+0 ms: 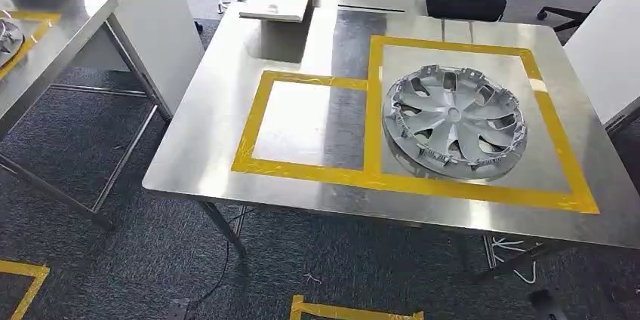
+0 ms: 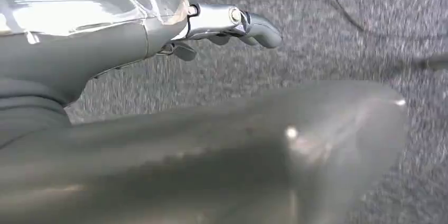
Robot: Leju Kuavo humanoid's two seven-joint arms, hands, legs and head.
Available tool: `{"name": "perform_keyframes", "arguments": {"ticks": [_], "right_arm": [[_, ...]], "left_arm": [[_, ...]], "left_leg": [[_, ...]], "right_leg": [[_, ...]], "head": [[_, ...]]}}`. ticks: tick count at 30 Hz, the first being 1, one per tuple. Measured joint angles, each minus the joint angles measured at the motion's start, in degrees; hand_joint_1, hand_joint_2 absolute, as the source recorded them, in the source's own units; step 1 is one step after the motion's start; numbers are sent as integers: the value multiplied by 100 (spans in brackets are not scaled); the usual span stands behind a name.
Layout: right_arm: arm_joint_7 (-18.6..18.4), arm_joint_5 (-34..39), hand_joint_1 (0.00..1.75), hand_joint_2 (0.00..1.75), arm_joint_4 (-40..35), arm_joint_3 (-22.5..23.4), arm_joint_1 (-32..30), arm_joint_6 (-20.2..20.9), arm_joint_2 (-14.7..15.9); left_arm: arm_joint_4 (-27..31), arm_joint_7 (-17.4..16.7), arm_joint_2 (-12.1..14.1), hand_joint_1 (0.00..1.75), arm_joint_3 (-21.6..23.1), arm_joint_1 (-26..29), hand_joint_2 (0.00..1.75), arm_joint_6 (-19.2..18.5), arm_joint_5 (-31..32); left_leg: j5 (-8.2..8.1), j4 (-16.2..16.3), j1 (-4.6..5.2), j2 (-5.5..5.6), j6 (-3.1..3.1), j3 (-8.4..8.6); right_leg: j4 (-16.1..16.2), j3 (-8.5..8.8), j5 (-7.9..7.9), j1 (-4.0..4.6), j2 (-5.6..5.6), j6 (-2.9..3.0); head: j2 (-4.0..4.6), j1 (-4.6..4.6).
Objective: Take the parts from the cabinet and place them on the table.
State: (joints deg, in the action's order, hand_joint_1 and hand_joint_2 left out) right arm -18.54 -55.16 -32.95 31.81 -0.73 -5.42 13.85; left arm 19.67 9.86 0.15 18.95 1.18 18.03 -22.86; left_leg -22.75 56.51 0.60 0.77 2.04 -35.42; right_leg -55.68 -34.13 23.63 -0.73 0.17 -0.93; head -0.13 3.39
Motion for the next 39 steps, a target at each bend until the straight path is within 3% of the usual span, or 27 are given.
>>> {"name": "perform_keyframes", "arguments": {"ticks": [10, 16, 22, 23, 29, 34, 39], "right_arm": [[337, 48, 0, 175, 1460, -628, 33, 736, -783], [534, 378, 0, 175, 1999, -663, 110, 1150, -1249], [643, 430, 0, 175, 2235, -661, 166, 1235, -1505], [645, 430, 0, 0, 2261, -658, 177, 1235, -1522], [726, 496, 0, 0, 2327, -615, 216, 1233, -1594], [607, 146, 0, 0, 2289, -661, 388, 1141, -1630], [251, 81, 0, 0, 1970, -997, 654, 1408, -1654]], "left_arm": [[700, -463, 335, 0, 444, 272, 0, 365, -53], [1201, -860, 422, 0, 851, 428, 0, 665, 192], [1675, -1098, 529, 0, 1275, 536, 0, 791, 223], [1727, -1102, 555, 0, 1318, 552, 0, 796, 223], [1874, -1144, 698, 0, 1583, 615, 0, 853, -87], [1871, -752, 717, 0, 1585, 550, 0, 689, -757], [1795, -481, 658, 0, 1532, 472, 0, 562, -1135]], "left_leg": [[-16, -1, -11, -2, -24, 14], [-17, -1, -13, -2, -26, 16], [-18, -2, -12, -3, -28, 20], [-18, -2, -12, -3, -28, 20], [-19, -2, -12, -3, -28, 20], [-17, -2, -12, -4, -29, 23], [-13, -2, -12, -13, -30, 34]], "right_leg": [[-1, 12, 14, 10, -2, 21], [-1, 15, 17, 11, -2, 24], [-1, 18, 18, 10, -3, 26], [-1, 18, 18, 10, -3, 26], [-1, 19, 18, 10, -3, 27], [-2, 24, 16, 10, -6, 28], [-1, 29, 15, 10, -12, 29]], "head": [[0, 0], [0, -2], [0, 0], [0, 0], [0, 0], [0, 0], [0, -2]]}}
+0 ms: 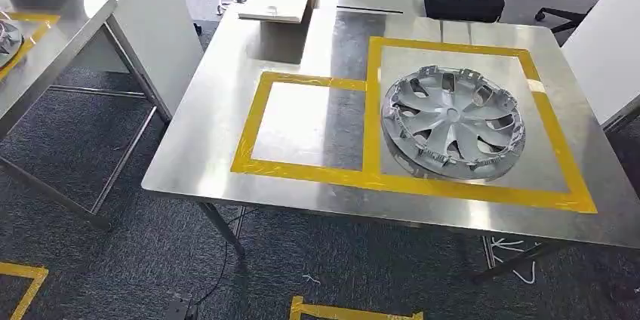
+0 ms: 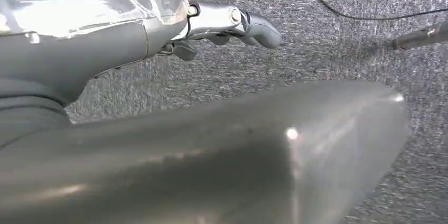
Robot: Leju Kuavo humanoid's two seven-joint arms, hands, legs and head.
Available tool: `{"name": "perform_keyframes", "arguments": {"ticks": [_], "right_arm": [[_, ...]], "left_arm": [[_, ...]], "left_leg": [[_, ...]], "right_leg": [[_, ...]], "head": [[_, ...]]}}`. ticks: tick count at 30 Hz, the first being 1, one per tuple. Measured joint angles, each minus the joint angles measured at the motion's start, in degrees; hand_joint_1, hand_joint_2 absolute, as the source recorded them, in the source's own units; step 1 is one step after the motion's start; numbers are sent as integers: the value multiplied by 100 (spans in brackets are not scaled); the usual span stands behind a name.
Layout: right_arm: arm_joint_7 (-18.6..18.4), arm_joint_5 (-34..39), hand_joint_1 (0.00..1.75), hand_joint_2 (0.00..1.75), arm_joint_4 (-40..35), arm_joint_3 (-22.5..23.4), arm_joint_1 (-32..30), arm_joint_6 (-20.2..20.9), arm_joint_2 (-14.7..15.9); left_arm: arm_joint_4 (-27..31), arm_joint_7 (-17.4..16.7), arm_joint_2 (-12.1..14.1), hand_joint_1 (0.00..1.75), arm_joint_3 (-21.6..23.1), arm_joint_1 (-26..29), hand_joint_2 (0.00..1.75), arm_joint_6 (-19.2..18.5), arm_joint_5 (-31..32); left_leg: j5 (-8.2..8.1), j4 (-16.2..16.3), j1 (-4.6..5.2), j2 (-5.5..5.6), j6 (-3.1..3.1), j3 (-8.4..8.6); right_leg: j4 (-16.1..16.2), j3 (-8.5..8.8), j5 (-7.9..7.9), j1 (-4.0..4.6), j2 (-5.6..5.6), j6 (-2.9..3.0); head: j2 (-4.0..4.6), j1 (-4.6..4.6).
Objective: Take the parts from the cabinet and place them on the table.
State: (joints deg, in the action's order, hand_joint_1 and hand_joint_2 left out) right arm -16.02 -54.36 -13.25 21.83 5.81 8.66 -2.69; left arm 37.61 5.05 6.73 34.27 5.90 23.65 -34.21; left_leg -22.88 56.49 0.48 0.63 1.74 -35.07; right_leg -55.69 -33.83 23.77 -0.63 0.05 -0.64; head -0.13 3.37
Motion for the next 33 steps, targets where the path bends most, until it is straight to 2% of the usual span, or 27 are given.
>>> {"name": "perform_keyframes", "arguments": {"ticks": [4, 13, 21, 26, 33], "right_arm": [[-57, 271, 0, 0, -166, -192, 43, 24, 2], [-11, 1202, 0, 0, -201, -478, -74, -103, 122], [-4, 1318, 0, 0, -201, -612, -113, -118, 175], [-24, 1648, 0, 0, -201, -684, -148, -142, 179], [-61, 1770, 0, 0, -203, -837, -168, -188, 175]], "left_arm": [[-116, -22, -55, 0, 20, -90, 0, -105, -39], [-693, -206, -293, 0, 393, -655, 0, -393, 105], [-885, -210, -326, 0, 498, -799, 0, -396, 127], [-944, -276, -328, 0, 564, -844, 0, -428, 203], [-1036, -289, -323, 0, 573, -881, 0, -435, 186]], "left_leg": [[0, 1, 0, 5, 0, 0], [-3, 1, 1, 5, 0, 0], [-3, 1, 1, 1, -1, 1], [-12, 4, 9, 2, -3, 0], [-29, 9, 35, 2, 24, 1]], "right_leg": [[0, 2, 1, -1, 1, -1], [0, 4, 1, -1, 1, -1], [0, 2, 1, 0, 0, -1], [3, 5, 2, -6, 0, -2], [3, 8, 2, -30, 0, -14]], "head": [[0, 2], [0, 0], [2, 2], [0, 2], [0, 2]]}}
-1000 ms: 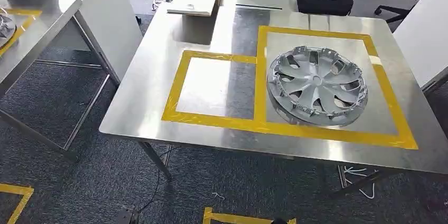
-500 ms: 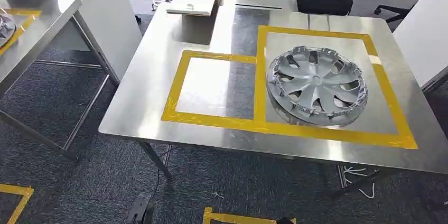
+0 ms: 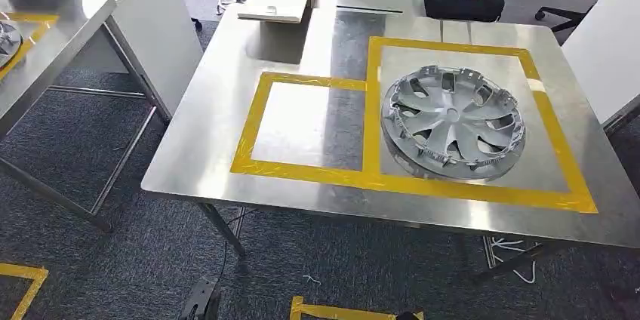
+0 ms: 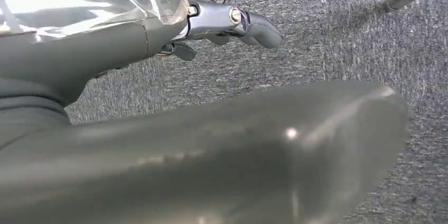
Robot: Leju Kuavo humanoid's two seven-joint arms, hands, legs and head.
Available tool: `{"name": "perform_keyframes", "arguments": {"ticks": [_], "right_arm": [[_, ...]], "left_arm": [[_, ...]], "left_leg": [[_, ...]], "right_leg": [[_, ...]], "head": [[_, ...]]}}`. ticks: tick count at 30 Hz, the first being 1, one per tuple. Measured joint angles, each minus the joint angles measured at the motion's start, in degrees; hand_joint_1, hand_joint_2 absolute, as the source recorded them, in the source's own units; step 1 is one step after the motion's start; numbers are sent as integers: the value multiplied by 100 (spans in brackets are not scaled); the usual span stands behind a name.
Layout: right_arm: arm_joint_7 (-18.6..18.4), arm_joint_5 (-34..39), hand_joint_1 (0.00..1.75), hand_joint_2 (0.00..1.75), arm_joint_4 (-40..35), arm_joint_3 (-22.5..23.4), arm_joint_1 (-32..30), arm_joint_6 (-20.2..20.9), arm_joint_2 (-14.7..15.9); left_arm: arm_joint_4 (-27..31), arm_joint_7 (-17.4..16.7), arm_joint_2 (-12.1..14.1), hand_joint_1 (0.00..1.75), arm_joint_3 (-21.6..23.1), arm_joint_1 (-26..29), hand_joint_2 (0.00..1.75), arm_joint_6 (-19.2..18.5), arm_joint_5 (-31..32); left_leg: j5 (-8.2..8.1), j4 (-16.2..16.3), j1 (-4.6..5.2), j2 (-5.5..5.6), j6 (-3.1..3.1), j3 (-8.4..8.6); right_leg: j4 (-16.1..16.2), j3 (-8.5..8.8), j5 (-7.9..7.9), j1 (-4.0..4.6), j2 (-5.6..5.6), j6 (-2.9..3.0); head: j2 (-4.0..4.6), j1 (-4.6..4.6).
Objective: Take the parts from the cabinet and place them on the table.
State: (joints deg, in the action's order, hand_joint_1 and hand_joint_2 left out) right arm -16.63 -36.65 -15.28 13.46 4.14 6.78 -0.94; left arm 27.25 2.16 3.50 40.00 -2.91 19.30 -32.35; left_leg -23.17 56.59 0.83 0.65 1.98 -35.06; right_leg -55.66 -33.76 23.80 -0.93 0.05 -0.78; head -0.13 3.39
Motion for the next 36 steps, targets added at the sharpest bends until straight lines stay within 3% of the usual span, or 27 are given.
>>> {"name": "perform_keyframes", "arguments": {"ticks": [3, 4, 5, 6, 8, 10, 11, 12, 14, 15, 16, 18, 20, 21, 23, 24, 25, 26, 27, 28, 29, 30, 31, 32, 34, 35, 36], "right_arm": [[0, 2, 0, 0, 0, -9, 0, 0, 0], [-46, 98, 0, 0, 0, -120, 7, -4, -9], [-85, 181, 0, 0, 0, -162, 6, -20, 4], [-87, 207, 0, 0, -2, -175, 6, -22, 22], [-87, 247, 0, 0, -2, -219, 1, -22, 24], [-87, 291, 0, 0, 0, -271, -11, -26, 31], [-87, 299, 0, 0, 0, -282, -23, -31, 37], [-87, 312, 0, 0, 0, -288, -26, -35, 48], [-87, 345, 0, 0, -2, -297, -14, -48, 61], [-87, 354, 0, 0, -2, -302, 8, -57, 63], [-87, 383, 0, 0, -2, -308, -1, -70, 66], [-83, 404, 0, 0, -2, -326, -3, -81, 72], [-79, 433, 0, 0, 0, -356, -5, -81, 55], [-76, 448, 0, 0, 0, -374, -5, -85, 66], [-66, 490, 0, 0, 0, -413, -19, -85, 66], [-66, 503, 0, 0, 0, -424, -37, -85, 66], [-65, 518, 0, 0, 0, -432, -53, -85, 66], [-63, 531, 0, 0, 0, -437, -67, -85, 66], [-63, 533, 0, 0, 0, -441, -70, -85, 61], [-63, 533, 0, 0, 0, -444, -69, -85, 57], [-63, 533, 0, 0, 0, -448, -66, -85, 52], [-63, 535, 0, 0, 0, -452, -71, -87, 19], [-63, 544, 0, 0, 0, -457, -58, -94, 8], [-63, 549, 0, 0, 0, -465, -54, -94, 4], [-63, 592, 0, 0, 0, -492, -72, -94, -11], [-63, 601, 0, 0, 0, -507, -74, -98, -13], [-63, 608, 0, 0, 0, -525, -76, -105, -4]], "left_arm": [[-7, 0, 0, 0, 0, 0, 0, 0, -4], [-61, 31, 37, 0, 0, 0, 0, -18, -48], [-90, 31, 39, 0, 7, -7, 0, -44, -52], [-94, 31, 37, 0, 15, -14, 0, -44, -50], [-100, 28, 35, 0, 53, -35, 0, -44, -46], [-113, 17, 35, 0, 77, -38, 0, -44, -46], [-127, 13, 35, 0, 85, -37, 0, -59, -46], [-133, 9, 35, 0, 87, -37, 0, -70, -46], [-146, 0, 37, 0, 94, -41, 0, -122, -46], [-151, -4, 50, 0, 96, -50, 0, -140, -48], [-164, -11, 61, 0, 107, -54, 0, -170, -48], [-186, -17, 79, 0, 147, -77, 0, -184, -57], [-208, -17, 120, 0, 173, -81, 0, -192, -72], [-221, -17, 118, 0, 188, -81, 0, -195, -94], [-240, 9, 118, 0, 203, -86, 0, -157, -127], [-247, 22, 114, 0, 208, -85, 0, -131, -135], [-251, 31, 103, 0, 219, -84, 0, -112, -142], [-253, 35, 96, 0, 227, -83, 0, -90, -153], [-256, 39, 90, 0, 232, -83, 0, -63, -160], [-258, 44, 87, 0, 232, -85, 0, -57, -160], [-258, 48, 87, 0, 232, -88, 0, -57, -160], [-260, 50, 107, 0, 232, -99, 0, -50, -160], [-264, 50, 114, 0, 236, -99, 0, -50, -160], [-269, 52, 118, 0, 238, -97, 0, -44, -160], [-273, 55, 125, 0, 240, -98, 0, -31, -168], [-273, 55, 123, 0, 240, -99, 0, -20, -168], [-273, 55, 105, 0, 240, -104, 0, -7, -170]], "left_leg": [[-1, 1, 2, 0, 2, 0], [-29, 27, 27, 2, 56, 0], [92, -101, -31, -28, 156, 75], [104, -125, -27, -28, 184, 84], [114, -125, -17, -29, 201, 57], [117, -123, -9, -30, 200, 17], [129, -123, -10, -30, 185, -1], [145, -117, -13, -29, 164, -16], [161, -70, -26, -27, 119, -48], [154, -27, -12, -30, 75, -78], [147, -12, 1, -32, 32, -68], [146, 69, -12, -29, -45, -78], [126, 114, -42, -28, -108, -113], [-53, 260, -47, -35, -154, -167], [-627, 1137, -99, -40, -243, -497], [-811, 1587, -112, -50, -263, -664], [-879, 1880, -115, -57, -271, -765], [-811, 1872, -114, -57, -262, -731], [-637, 1616, -111, -57, -238, -582], [-393, 1137, -98, -53, -186, -320], [-149, 536, -75, -47, -94, 3], [-194, 200, -28, -20, 32, 181], [-204, 143, -16, -61, 49, 218], [-175, 118, 38, -60, 52, 198], [-161, 89, 64, -58, 86, 192], [-77, -89, 17, -67, 135, 270], [-28, -168, -6, -80, 127, 315]], "right_leg": [[0, 0, 0, -2, 0, -1], [7, 15, 9, -28, 1, -57], [-52, -3, 50, -46, 4, -100], [-269, -77, 241, -25, 0, -52], [-1200, -439, 720, -32, -1, 46], [-1872, -684, 953, -34, 0, 17], [-1808, -611, 912, -44, 0, -37], [-1463, -385, 783, -51, 2, -104], [-317, 336, 515, -72, 6, -199], [-25, 542, 544, -65, 8, -142], [-182, 493, 426, -31, -17, -98], [-131, 444, 512, -11, -18, 5], [-107, 439, 470, -72, -9, 103], [-107, 456, 448, -64, -12, 142], [-117, 421, 419, -42, -11, 173], [-118, 411, 413, -27, -10, 169], [-120, 405, 406, -13, -7, 180], [-120, 407, 405, -2, -7, 182], [-120, 410, 405, 14, -10, 182], [-119, 420, 405, 41, -16, 182], [-118, 434, 406, 58, -24, 182], [-115, 423, 406, 27, -26, 181], [-112, 385, 391, 82, -27, 157], [-111, 375, 374, 19, -25, 128], [-82, 371, 364, -4, -21, 71], [-84, 365, 388, 74, -16, 64], [-179, 316, 447, 40, -7, 67]], "head": [[0, 0], [0, 2], [0, -2], [0, -11], [0, -24], [0, -26], [0, -22], [0, -26], [0, -30], [0, -31], [0, -9], [0, 4], [0, -9], [0, 24], [0, 48], [0, 50], [0, 48], [0, 48], [0, 50], [0, 48], [0, 50], [0, 35], [0, -4], [0, 4], [0, 26], [0, 20], [0, 22]]}}
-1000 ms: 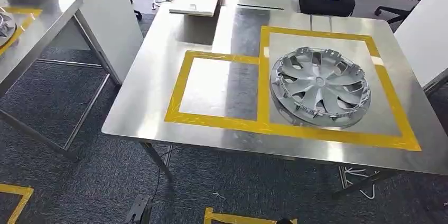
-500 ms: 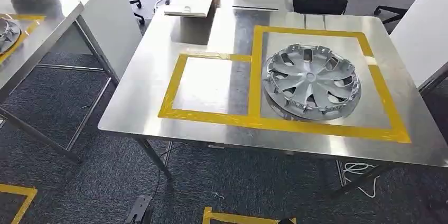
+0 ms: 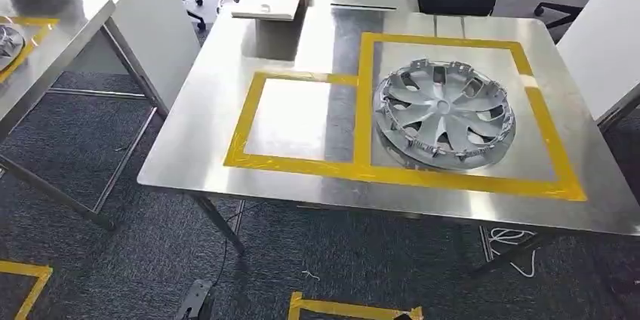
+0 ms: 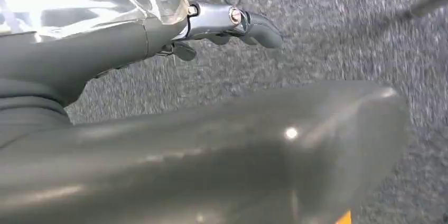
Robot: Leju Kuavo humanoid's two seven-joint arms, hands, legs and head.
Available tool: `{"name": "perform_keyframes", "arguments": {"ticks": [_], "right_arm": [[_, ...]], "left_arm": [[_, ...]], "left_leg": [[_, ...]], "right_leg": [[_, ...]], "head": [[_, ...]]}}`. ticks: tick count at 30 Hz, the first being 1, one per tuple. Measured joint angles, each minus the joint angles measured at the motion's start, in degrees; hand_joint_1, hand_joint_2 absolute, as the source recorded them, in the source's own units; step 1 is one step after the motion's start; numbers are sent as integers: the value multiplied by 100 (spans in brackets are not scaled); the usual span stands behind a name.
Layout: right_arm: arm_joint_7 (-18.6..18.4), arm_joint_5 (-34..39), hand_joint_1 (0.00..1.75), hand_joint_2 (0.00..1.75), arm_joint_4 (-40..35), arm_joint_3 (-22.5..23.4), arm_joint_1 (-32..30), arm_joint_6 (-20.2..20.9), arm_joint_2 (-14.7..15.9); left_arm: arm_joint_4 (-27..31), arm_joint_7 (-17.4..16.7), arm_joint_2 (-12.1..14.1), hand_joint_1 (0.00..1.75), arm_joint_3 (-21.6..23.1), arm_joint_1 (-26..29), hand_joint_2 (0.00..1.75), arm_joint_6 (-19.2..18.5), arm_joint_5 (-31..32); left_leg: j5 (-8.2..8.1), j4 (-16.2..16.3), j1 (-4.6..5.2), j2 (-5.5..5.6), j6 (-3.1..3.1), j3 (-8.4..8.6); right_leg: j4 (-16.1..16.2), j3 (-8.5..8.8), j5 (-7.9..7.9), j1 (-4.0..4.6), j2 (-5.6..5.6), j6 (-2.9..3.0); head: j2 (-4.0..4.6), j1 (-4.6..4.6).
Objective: Take the parts from the cabinet and place them on the table.
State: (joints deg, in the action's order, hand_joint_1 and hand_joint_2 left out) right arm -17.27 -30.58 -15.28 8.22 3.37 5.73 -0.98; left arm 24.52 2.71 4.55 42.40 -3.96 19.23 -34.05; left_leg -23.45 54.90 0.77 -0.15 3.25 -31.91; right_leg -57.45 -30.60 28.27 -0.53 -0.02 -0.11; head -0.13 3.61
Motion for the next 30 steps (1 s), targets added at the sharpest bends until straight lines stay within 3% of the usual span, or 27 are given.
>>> {"name": "perform_keyframes", "arguments": {"ticks": [1, 3, 4, 5, 6, 8, 9, 10, 11, 13, 14, 15, 16, 18, 19, 20, 21, 22, 23, 24, 25, 26, 28, 29, 30], "right_arm": [[0, 2, 0, 0, 0, -22, 11, 0, 8], [0, 9, 0, 0, 0, -28, 16, -20, 43], [0, 11, 0, 0, 0, -35, 6, -20, 52], [0, 11, 0, 0, 0, -41, -4, -20, 66], [0, 24, 0, 0, 0, -48, -9, -20, 68], [0, 63, 0, 0, 0, -63, 2, -33, 79], [0, 81, 0, 0, 0, -72, 12, -33, 76], [0, 90, 0, 0, 0, -87, 19, -35, 59], [0, 94, 0, 0, -2, -96, 12, -37, 68], [-2, 94, 0, 0, -2, -103, 2, -37, 74], [-2, 98, 0, 0, -2, -107, 5, -37, 72], [-2, 103, 0, 0, -2, -111, 17, -37, 74], [-2, 111, 0, 0, -2, -114, 14, -39, 74], [-2, 142, 0, 0, -2, -140, 0, -42, 76], [-2, 151, 0, 0, -2, -162, -8, -42, 74], [-2, 164, 0, 0, -2, -170, -12, -44, 74], [-2, 177, 0, 0, -2, -175, -14, -44, 74], [-2, 181, 0, 0, -2, -181, -13, -44, 77], [-2, 192, 0, 0, -2, -192, -12, -46, 76], [-2, 197, 0, 0, -2, -197, -8, -48, 74], [-2, 197, 0, 0, -4, -199, -17, -48, 37], [-2, 197, 0, 0, -4, -199, -10, -57, 70], [0, 201, 0, 0, -4, -205, 3, -59, 20], [0, 201, 0, 0, -4, -208, -1, -61, 20], [0, 201, 0, 0, -4, -208, -10, -61, 22]], "left_arm": [[2, 9, -11, 0, 0, -17, 0, 0, 0], [0, 13, -48, 0, 0, -22, 0, 2, -7], [0, 13, -57, 0, 4, -13, 0, 2, -7], [0, 13, -70, 0, 7, -9, 0, 4, -15], [0, 13, -76, 0, 9, -9, 0, 2, -15], [0, 11, -87, 0, 13, -15, 0, 2, -15], [0, 11, -85, 0, 13, -21, 0, 2, -15], [-2, 11, -70, 0, 11, -22, 0, 2, -15], [-2, 11, -72, 0, 15, -20, 0, 2, -13], [-4, 7, -74, 0, 15, -17, 0, 2, -13], [-7, 7, -65, 0, 15, -14, 0, 2, -13], [-9, 4, -65, 0, 15, -14, 0, 2, -13], [-9, 4, -68, 0, 22, -13, 0, 0, -13], [-9, 4, -70, 0, 33, -15, 0, 0, -15], [-11, 4, -70, 0, 37, -14, 0, 2, -15], [-15, 4, -70, 0, 39, -14, 0, 2, -20], [-15, 4, -70, 0, 39, -14, 0, 2, -22], [-15, 4, -70, 0, 39, -15, 0, 2, -24], [-15, 4, -70, 0, 42, -18, 0, 4, -22], [-15, 4, -70, 0, 42, -30, 0, 4, -24], [-15, 4, -35, 0, 46, -53, 0, 11, -24], [-11, 13, -61, 0, 50, -58, 0, 15, -24], [-17, 13, -28, 0, 52, -74, 0, 24, -39], [-17, 13, -26, 0, 55, -73, 0, 24, -39], [-17, 13, -37, 0, 63, -80, 0, 24, -42]], "left_leg": [[30, -47, -13, -4, 55, -6], [49, -45, -17, 4, 40, -48], [58, -41, -18, 3, 26, -64], [69, -27, -30, 5, 8, -85], [78, -9, -46, 5, -8, -103], [70, 101, -91, 8, -73, -172], [46, 203, -95, 10, -121, -229], [19, 270, -63, 20, -176, -282], [27, 295, -64, 21, -208, -296], [84, 263, -102, 21, -283, -297], [95, 287, -124, 23, -311, -329], [-58, 374, -141, 20, -345, -386], [-323, 617, -146, 18, -368, -473], [-862, 1454, -152, 19, -406, -745], [-1056, 1889, -152, 19, -412, -874], [-1093, 2037, -152, 19, -406, -875], [-1020, 1892, -151, 20, -380, -726], [-873, 1519, -145, 20, -344, -461], [-688, 951, -127, 21, -285, -78], [-581, 414, -94, 24, -193, 300], [-679, 283, -70, 0, -166, 369], [-589, 237, -31, 2, -108, 339], [-524, 233, 20, 7, -71, 319], [-445, 151, 31, 5, -8, 274], [-258, -39, -58, -19, 1, 300]], "right_leg": [[-265, -128, 158, 5, -4, 34], [-1169, -572, 516, -26, -5, 61], [-1528, -747, 622, -46, -5, 30], [-1620, -798, 604, -71, -3, -29], [-1430, -703, 491, -99, -1, -114], [-399, -172, 83, -171, 4, -323], [32, 33, 12, -213, 12, -359], [-25, -21, -7, -153, -24, -277], [-62, -47, -13, -145, -26, -192], [-63, -63, -51, -102, -26, -110], [-46, -107, -105, -162, -18, -42], [-46, -107, -147, -160, -15, 9], [-46, -142, -180, -157, -11, 52], [-51, -225, -246, -132, -7, 66], [-53, -281, -288, -114, -5, 74], [-54, -329, -321, -96, -6, 69], [-54, -375, -354, -81, -6, 65], [-54, -411, -390, -61, -8, 65], [-50, -441, -430, -40, -11, 58], [-50, -449, -461, -41, -14, 55], [-26, -443, -502, -61, -7, -4], [-8, -439, -524, -81, 6, -34], [37, -441, -608, -125, 10, -120], [103, -429, -676, -99, 10, -166], [54, -465, -650, -94, 15, -144]], "head": [[0, -15], [0, -20], [0, -15], [0, -20], [0, -20], [0, -20], [0, -28], [0, -48], [0, -24], [0, -31], [0, -35], [0, -26], [0, -9], [0, -4], [0, -7], [0, -4], [0, -7], [0, -4], [0, -4], [0, -7], [0, -35], [0, -39], [0, -18], [0, -11], [0, -22]]}}
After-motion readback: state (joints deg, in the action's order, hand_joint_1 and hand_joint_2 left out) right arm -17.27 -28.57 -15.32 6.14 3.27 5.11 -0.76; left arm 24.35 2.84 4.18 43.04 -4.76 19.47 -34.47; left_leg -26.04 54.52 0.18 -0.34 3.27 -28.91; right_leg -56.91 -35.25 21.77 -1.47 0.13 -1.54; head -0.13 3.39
